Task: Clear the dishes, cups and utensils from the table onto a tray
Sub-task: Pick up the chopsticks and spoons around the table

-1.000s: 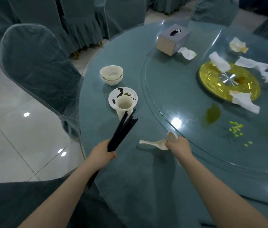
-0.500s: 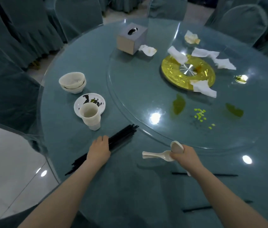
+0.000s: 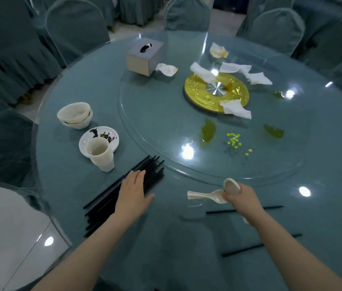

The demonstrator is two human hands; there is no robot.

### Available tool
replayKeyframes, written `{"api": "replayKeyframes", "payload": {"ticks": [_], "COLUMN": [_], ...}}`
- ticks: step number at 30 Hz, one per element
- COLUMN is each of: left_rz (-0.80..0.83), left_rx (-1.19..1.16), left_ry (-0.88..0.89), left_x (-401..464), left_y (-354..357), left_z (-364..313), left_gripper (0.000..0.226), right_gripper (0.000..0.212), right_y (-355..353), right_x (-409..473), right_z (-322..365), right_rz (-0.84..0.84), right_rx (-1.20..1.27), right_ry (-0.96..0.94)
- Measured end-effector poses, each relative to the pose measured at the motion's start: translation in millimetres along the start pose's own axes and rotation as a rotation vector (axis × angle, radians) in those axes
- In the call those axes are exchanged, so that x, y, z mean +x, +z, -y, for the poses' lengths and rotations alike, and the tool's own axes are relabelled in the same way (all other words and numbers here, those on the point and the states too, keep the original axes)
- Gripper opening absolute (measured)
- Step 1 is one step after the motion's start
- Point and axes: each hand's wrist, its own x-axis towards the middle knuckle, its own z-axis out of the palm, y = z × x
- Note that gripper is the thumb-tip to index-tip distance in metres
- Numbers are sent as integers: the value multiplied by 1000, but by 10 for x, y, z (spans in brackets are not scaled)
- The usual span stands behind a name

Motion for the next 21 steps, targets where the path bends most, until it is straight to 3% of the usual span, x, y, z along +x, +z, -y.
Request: {"api": "replayKeyframes", "payload": {"ticks": [7, 13, 18, 21], "left_rz": [234, 476, 403, 314], "left_rx": [-171, -34, 168, 276], "left_ry": [266, 366, 403, 496], "left_x": [-148, -317, -469, -614], "left_y": [420, 847, 1093, 1208], "left_z": [-904, -1647, -1960, -2056], "left_gripper": [60, 92, 107, 101], "right_gripper": [14, 10, 12, 15], "right_y": [-478, -897, -1067, -1100], "right_x": [-342, -641, -777, -831], "right_z": [-525, -1062, -1397, -1539], "right_rz": [-161, -291, -384, -414], "right_rx": [34, 85, 158, 183], "right_ry": [106, 223, 299, 315]}}
